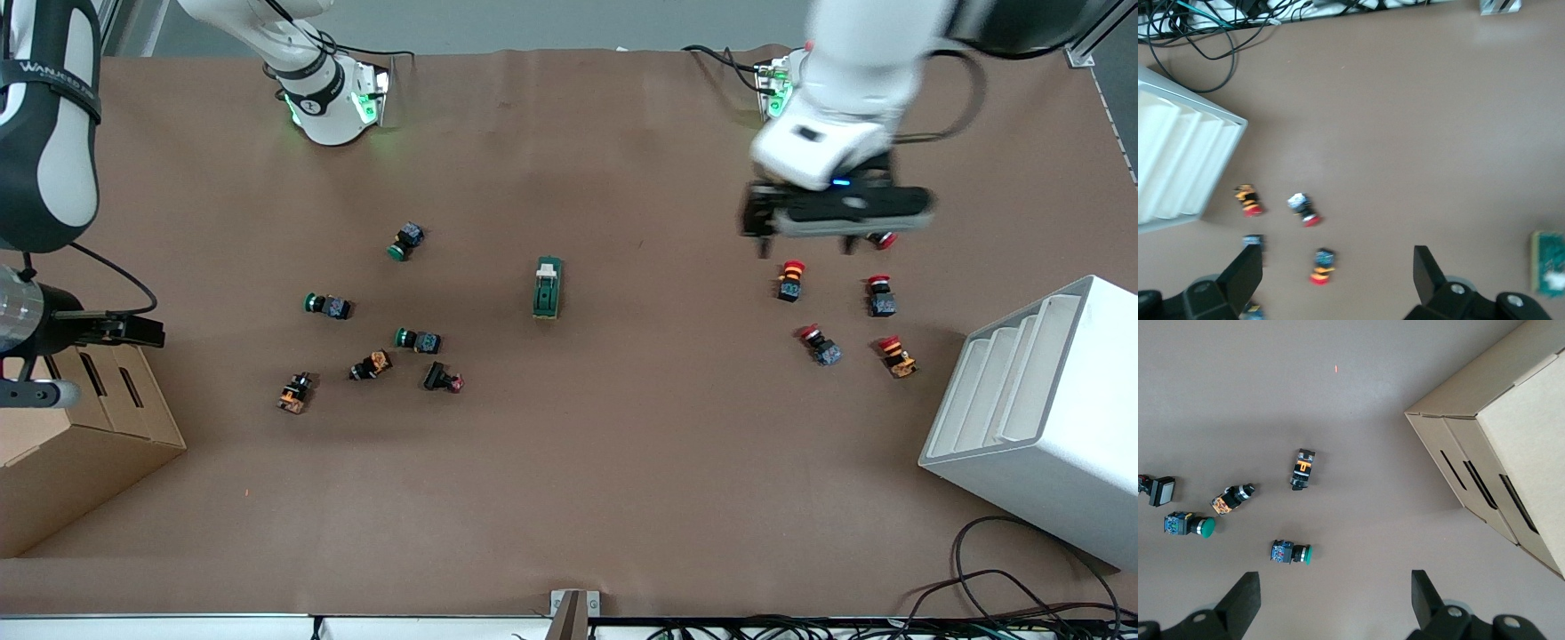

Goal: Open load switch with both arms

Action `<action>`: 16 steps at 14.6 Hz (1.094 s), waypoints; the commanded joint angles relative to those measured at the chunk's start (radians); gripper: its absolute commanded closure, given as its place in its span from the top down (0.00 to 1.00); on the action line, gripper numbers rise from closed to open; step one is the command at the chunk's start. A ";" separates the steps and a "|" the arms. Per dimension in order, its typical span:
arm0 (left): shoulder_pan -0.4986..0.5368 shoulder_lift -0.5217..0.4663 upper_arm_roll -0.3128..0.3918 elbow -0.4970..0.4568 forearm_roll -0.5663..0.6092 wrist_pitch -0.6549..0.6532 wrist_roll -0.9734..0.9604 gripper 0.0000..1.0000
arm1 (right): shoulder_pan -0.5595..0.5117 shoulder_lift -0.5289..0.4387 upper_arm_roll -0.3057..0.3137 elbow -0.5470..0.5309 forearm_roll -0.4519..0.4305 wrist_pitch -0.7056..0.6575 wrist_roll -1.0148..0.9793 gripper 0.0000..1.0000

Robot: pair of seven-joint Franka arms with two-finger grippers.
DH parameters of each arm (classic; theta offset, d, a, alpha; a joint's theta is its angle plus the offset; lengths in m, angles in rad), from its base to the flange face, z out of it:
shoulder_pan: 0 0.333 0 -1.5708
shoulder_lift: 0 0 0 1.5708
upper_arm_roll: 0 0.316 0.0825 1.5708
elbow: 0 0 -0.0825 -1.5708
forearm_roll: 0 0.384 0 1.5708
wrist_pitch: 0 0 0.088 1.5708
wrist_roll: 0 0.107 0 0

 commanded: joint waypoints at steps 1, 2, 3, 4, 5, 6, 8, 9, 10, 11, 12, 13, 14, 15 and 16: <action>-0.009 -0.080 0.103 -0.056 -0.091 -0.070 0.190 1.00 | -0.015 -0.022 0.023 -0.002 -0.002 -0.026 0.008 1.00; -0.008 -0.107 0.137 -0.073 -0.119 -0.090 0.205 1.00 | -0.020 -0.043 0.023 -0.009 0.001 -0.059 0.004 1.00; -0.008 -0.124 0.166 -0.096 -0.143 -0.096 0.218 1.00 | -0.021 -0.066 0.026 -0.016 0.004 -0.066 0.001 1.00; -0.005 -0.145 0.189 -0.116 -0.148 -0.096 0.260 1.00 | -0.018 -0.088 0.026 -0.036 0.004 -0.072 0.001 1.00; -0.003 -0.153 0.213 -0.131 -0.150 -0.096 0.302 1.00 | -0.014 -0.126 0.026 -0.079 0.004 -0.069 0.001 1.00; 0.000 -0.165 0.233 -0.143 -0.153 -0.096 0.323 1.00 | -0.013 -0.166 0.028 -0.129 0.004 -0.061 0.001 1.00; 0.005 -0.195 0.251 -0.186 -0.182 -0.093 0.327 1.00 | -0.013 -0.238 0.028 -0.218 0.006 -0.028 0.002 1.00; 0.003 -0.205 0.252 -0.205 -0.182 -0.087 0.327 1.00 | -0.021 -0.270 0.031 -0.254 0.012 -0.014 0.002 1.00; 0.003 -0.213 0.252 -0.218 -0.182 -0.084 0.327 1.00 | -0.035 -0.305 0.034 -0.292 0.027 0.006 0.001 1.00; 0.003 -0.215 0.252 -0.223 -0.182 -0.081 0.327 1.00 | -0.062 -0.336 0.045 -0.327 0.038 0.020 0.001 1.00; 0.005 -0.215 0.252 -0.225 -0.182 -0.081 0.327 1.00 | -0.087 -0.362 0.080 -0.355 0.039 0.032 -0.001 1.00; 0.005 -0.215 0.252 -0.220 -0.182 -0.081 0.328 1.00 | -0.108 -0.390 0.111 -0.384 0.039 0.043 -0.001 1.00; 0.011 -0.215 0.254 -0.214 -0.183 -0.084 0.333 1.00 | -0.112 -0.411 0.118 -0.400 0.038 0.048 -0.001 1.00; 0.034 -0.213 0.255 -0.206 -0.184 -0.087 0.334 1.00 | -0.113 -0.430 0.120 -0.410 0.038 0.048 -0.001 1.00; 0.038 -0.213 0.257 -0.203 -0.185 -0.092 0.337 1.00 | -0.116 -0.445 0.122 -0.418 0.038 0.046 -0.001 1.00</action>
